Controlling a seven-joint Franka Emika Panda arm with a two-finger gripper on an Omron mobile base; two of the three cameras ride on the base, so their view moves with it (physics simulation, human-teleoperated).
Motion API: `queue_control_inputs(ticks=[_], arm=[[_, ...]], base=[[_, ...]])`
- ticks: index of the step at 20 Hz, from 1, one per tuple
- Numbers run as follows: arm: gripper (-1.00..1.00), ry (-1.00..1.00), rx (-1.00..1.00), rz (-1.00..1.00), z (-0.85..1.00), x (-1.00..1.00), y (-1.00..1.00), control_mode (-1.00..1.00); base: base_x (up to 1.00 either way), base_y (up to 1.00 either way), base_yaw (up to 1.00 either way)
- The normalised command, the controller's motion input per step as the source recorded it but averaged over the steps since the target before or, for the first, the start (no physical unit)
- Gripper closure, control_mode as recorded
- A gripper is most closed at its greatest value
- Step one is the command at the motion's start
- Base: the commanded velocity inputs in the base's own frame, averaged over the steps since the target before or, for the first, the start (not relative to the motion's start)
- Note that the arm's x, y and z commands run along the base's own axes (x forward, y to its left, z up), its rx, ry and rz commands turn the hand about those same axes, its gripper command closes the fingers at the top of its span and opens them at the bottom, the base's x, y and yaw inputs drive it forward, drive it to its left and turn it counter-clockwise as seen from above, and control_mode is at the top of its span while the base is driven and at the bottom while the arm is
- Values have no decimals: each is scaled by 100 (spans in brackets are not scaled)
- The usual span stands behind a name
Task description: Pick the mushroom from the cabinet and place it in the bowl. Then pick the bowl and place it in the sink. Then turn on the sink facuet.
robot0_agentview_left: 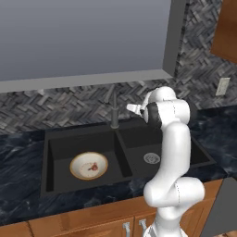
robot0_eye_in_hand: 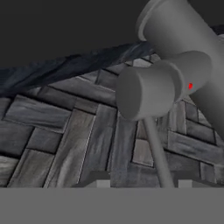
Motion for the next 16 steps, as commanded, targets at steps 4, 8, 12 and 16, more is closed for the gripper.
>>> queue_control_inputs(ticks=[4,8,12,16], arm=[[100,21,18,-12,-8,0,-83,-100],[100,22,12,-10,-25,0,-72,-100],[100,23,7,-8,-33,0,-53,-100],[100,11,8,-3,-20,0,-26,-100]], base=[[0,0,0],[0,0,0],[0,0,0],[0,0,0]])
